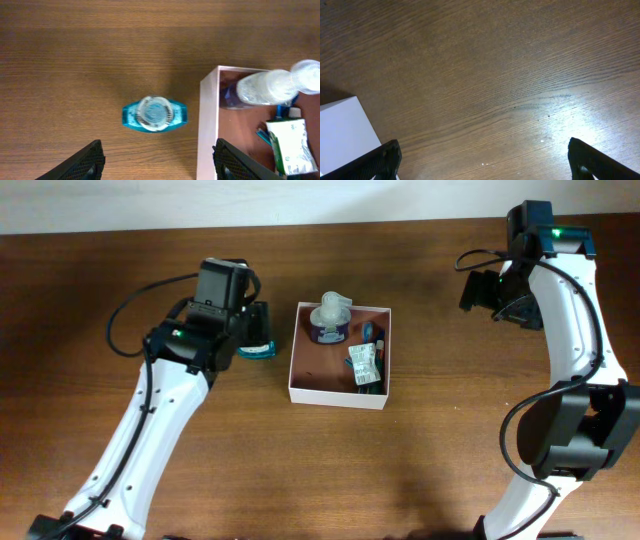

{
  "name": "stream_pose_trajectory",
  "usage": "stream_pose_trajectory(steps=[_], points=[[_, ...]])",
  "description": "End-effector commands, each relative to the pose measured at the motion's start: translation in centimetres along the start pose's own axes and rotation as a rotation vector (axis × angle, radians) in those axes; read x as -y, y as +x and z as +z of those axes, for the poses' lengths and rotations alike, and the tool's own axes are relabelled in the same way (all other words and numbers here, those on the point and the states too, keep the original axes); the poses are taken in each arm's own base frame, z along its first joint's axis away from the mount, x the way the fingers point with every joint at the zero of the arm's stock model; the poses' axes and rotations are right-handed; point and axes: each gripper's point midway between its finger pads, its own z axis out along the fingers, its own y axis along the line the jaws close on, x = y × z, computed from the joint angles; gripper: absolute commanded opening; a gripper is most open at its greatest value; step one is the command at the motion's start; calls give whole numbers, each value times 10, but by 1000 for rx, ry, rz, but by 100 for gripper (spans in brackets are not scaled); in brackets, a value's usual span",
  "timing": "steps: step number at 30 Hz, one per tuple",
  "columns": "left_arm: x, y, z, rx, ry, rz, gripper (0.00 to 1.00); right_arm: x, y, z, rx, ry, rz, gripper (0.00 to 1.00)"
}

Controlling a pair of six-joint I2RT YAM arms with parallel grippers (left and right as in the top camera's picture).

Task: Pack container
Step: 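Open the left gripper and move it over the blue mouthwash bottle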

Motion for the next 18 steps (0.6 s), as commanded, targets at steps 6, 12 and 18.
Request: stream_pose_trajectory(steps=[6,12,18], points=[[-9,3,14,-28,-30,-2,70,1,-3,-8,27,1,2,98],[-8,11,34,-67,-39,4,70,1,-3,-8,27,1,2,98],[-5,1,36,-29,-31,-2,69,1,-3,-8,27,1,2,98]])
